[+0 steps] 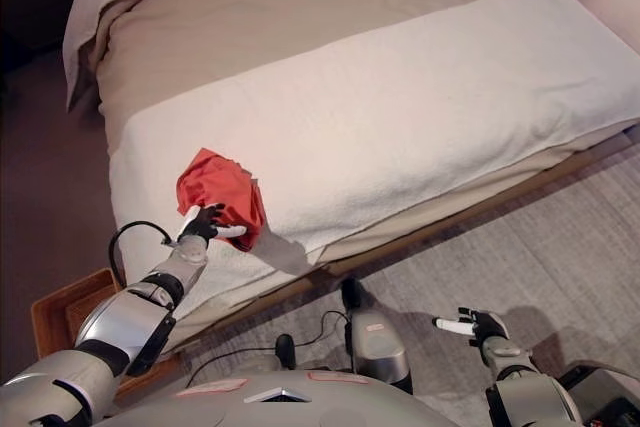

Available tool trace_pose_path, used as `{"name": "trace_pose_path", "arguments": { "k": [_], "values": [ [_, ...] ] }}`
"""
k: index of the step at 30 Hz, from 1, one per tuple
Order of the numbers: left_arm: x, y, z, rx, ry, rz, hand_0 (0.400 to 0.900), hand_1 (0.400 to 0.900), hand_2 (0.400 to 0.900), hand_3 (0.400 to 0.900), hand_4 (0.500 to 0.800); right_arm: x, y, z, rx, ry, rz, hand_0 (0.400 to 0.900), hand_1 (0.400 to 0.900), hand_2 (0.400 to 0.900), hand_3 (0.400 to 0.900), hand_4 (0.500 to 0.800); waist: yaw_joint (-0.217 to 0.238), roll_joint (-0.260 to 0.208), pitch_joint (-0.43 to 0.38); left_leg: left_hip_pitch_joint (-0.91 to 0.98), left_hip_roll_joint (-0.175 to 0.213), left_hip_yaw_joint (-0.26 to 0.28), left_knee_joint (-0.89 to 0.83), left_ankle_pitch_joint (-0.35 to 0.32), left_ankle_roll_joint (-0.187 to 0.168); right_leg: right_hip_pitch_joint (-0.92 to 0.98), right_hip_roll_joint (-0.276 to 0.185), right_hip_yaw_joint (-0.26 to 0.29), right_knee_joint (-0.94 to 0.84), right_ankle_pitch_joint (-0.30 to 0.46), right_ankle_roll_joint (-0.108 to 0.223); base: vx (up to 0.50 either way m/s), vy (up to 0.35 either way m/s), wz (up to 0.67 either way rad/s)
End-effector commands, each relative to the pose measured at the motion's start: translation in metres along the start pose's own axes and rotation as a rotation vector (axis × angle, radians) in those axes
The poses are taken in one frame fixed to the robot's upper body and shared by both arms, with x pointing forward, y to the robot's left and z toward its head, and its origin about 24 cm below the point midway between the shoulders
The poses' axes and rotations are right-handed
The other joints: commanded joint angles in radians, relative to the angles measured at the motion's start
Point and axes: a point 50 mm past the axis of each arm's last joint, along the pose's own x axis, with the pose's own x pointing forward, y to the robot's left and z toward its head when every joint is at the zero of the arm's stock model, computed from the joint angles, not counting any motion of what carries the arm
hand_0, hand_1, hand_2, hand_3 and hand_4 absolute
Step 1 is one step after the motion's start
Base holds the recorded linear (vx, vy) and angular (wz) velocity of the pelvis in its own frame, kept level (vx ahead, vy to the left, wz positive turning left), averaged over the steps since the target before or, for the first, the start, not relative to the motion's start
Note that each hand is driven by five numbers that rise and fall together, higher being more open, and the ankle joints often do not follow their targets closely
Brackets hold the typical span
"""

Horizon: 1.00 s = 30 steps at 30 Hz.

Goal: Put the clothes on the bed into the basket.

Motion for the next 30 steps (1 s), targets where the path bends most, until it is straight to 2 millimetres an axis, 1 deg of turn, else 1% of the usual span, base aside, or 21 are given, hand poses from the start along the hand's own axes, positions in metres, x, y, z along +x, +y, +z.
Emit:
{"name": "trace_pose_path", "arguments": {
  "k": [1, 2, 5, 9, 13, 14, 18, 21, 24, 27, 28, 29, 30],
  "values": [
    [0.008, 0.057, 0.03, -0.044, -0.094, 0.154, 0.9, 0.9, 0.9, 0.9, 0.8, -0.002, -0.019, 0.009, -0.067, -0.016, -0.049, 0.9, 0.9, 0.9, 0.9, 0.8, -0.005, -0.069, 0.033, 0.119, 0.004, 0.065, -0.007, -0.07, -0.024, -0.135, -0.081, 0.063, 0.039, 0.145, 0.115, -0.04, 0.01, -0.24],
    [0.008, 0.057, 0.03, -0.044, -0.094, 0.155, 0.9, 0.9, 0.9, 0.9, 0.8, -0.002, -0.019, 0.009, -0.067, -0.017, -0.049, 0.9, 0.9, 0.9, 0.9, 0.8, -0.004, -0.069, 0.033, 0.119, 0.004, 0.066, -0.007, -0.07, -0.025, -0.136, -0.08, 0.063, 0.039, 0.145, 0.114, -0.08, 0.013, -0.23],
    [0.008, 0.076, 0.035, -0.063, -0.087, 0.222, 0.9, 0.9, 0.9, 0.9, 0.8, -0.001, -0.021, 0.026, -0.074, -0.073, -0.052, 0.9, 0.9, 0.9, 0.9, 0.8, -0.008, -0.072, 0.064, 0.096, 0.007, 0.082, -0.007, -0.066, -0.025, -0.179, -0.063, 0.076, 0.039, 0.159, 0.117, -0.12, 0.012, -0.2],
    [0.008, 0.092, 0.046, -0.096, -0.101, 0.271, 0.9, 0.9, 0.9, 0.9, 0.8, 0.0, -0.021, 0.031, -0.07, -0.085, -0.055, 0.9, 0.9, 0.9, 0.9, 0.8, -0.005, -0.071, 0.09, 0.055, 0.02, 0.084, -0.007, -0.052, -0.03, -0.218, -0.061, 0.071, 0.036, 0.164, 0.115, -0.08, -0.008, -0.01],
    [0.005, 0.121, 0.064, -0.13, -0.138, 0.373, 0.9, 0.9, 0.9, 0.9, 0.8, 0.0, -0.019, 0.044, -0.069, -0.135, -0.054, 0.9, 0.9, 0.9, 0.9, 0.8, -0.01, -0.08, 0.129, 0.016, 0.025, 0.085, -0.007, -0.04, -0.03, -0.262, -0.053, 0.071, 0.038, 0.169, 0.11, -0.08, 0.003, -0.05],
    [0.005, 0.122, 0.064, -0.13, -0.138, 0.373, 0.9, 0.9, 0.9, 0.9, 0.8, 0.0, -0.019, 0.045, -0.069, -0.136, -0.054, 0.9, 0.9, 0.9, 0.9, 0.8, -0.01, -0.081, 0.129, 0.016, 0.025, 0.085, -0.007, -0.04, -0.03, -0.263, -0.053, 0.072, 0.039, 0.169, 0.11, -0.02, -0.01, -0.08],
    [0.003, 0.134, 0.069, -0.158, -0.156, 0.425, 0.9, 0.9, 0.9, 0.9, 0.8, 0.0, -0.016, 0.051, -0.065, -0.169, -0.045, 0.9, 0.9, 0.9, 0.9, 0.8, -0.014, -0.088, 0.138, 0.006, 0.028, 0.092, -0.004, -0.041, -0.03, -0.287, -0.041, 0.079, 0.046, 0.169, 0.106, -0.01, -0.01, -0.13],
    [0.002, 0.14, 0.075, -0.17, -0.172, 0.451, 0.9, 0.9, 0.9, 0.9, 0.8, 0.0, -0.016, 0.054, -0.068, -0.183, -0.043, 0.9, 0.9, 0.9, 0.9, 0.8, -0.021, -0.091, 0.141, -0.003, 0.031, 0.096, -0.001, -0.044, -0.032, -0.304, -0.036, 0.083, 0.052, 0.168, 0.104, -0.02, -0.007, -0.09],
    [-0.002, 0.153, 0.085, -0.181, -0.189, 0.495, 0.9, 0.9, 0.9, 0.9, 0.8, 0.0, -0.016, 0.061, -0.069, -0.21, -0.046, 0.9, 0.9, 0.9, 0.9, 0.8, -0.03, -0.099, 0.153, -0.033, 0.036, 0.096, 0.004, -0.04, -0.034, -0.329, -0.032, 0.083, 0.051, 0.17, 0.102, -0.05, -0.025, -0.04],
    [-0.006, 0.17, 0.092, -0.194, -0.197, 0.539, 0.9, 0.9, 0.9, 0.9, 0.8, -0.001, -0.017, 0.071, -0.083, -0.244, -0.046, 0.9, 0.9, 0.9, 0.9, 0.8, -0.041, -0.115, 0.162, -0.073, 0.045, 0.097, 0.019, -0.037, -0.039, -0.357, -0.024, 0.081, 0.045, 0.176, 0.096, -0.05, -0.039, -0.07],
    [-0.007, 0.173, 0.092, -0.2, -0.196, 0.547, 0.512, 0.512, 0.512, 0.512, 0.567, -0.002, -0.016, 0.074, -0.084, -0.258, -0.046, 0.9, 0.9, 0.9, 0.9, 0.8, -0.044, -0.118, 0.163, -0.081, 0.046, 0.098, 0.025, -0.038, -0.04, -0.365, -0.022, 0.083, 0.044, 0.177, 0.095, -0.04, -0.026, -0.1],
    [-0.007, 0.173, 0.092, -0.2, -0.196, 0.547, 0.4, 0.4, 0.4, 0.4, 0.5, -0.002, -0.016, 0.074, -0.084, -0.258, -0.046, 0.9, 0.9, 0.9, 0.9, 0.8, -0.044, -0.119, 0.162, -0.083, 0.046, 0.099, 0.026, -0.039, -0.04, -0.366, -0.022, 0.083, 0.044, 0.177, 0.095, -0.04, -0.022, -0.15],
    [-0.008, 0.178, 0.093, -0.219, -0.197, 0.561, 0.4, 0.4, 0.4, 0.4, 0.5, -0.002, -0.016, 0.078, -0.083, -0.272, -0.049, 0.9, 0.9, 0.9, 0.9, 0.8, -0.048, -0.126, 0.162, -0.09, 0.047, 0.104, 0.029, -0.04, -0.042, -0.371, -0.018, 0.083, 0.041, 0.181, 0.094, -0.02, -0.029, -0.15]
  ]
}}
